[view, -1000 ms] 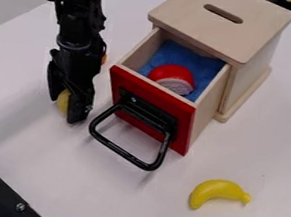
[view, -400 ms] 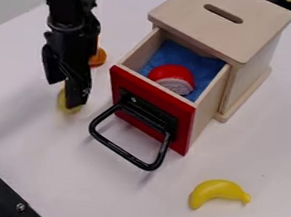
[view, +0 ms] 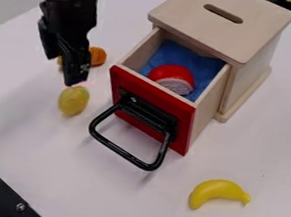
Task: Move the yellow object to the lower left side of the table
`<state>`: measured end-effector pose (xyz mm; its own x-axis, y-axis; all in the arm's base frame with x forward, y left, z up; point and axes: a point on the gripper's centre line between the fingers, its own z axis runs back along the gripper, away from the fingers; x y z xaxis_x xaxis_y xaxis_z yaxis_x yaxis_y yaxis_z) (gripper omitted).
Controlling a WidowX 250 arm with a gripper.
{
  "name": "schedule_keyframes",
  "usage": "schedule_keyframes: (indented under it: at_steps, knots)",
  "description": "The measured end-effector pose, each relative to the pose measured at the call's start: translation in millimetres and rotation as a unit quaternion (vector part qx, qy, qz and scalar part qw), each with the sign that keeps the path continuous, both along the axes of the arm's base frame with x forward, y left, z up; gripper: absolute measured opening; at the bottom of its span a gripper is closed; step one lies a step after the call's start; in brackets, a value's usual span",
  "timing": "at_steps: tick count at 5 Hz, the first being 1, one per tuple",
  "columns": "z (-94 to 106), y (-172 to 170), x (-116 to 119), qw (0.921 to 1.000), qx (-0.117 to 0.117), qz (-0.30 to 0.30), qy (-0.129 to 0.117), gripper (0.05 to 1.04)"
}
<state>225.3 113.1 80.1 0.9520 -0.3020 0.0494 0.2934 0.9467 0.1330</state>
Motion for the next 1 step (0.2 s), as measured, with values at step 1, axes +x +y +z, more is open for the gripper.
schedule_keyframes:
  at_steps: [1]
  knots:
    - [4.6, -0.1, 0.1, 1.0, 0.004, -0.001, -0.007, 1.001]
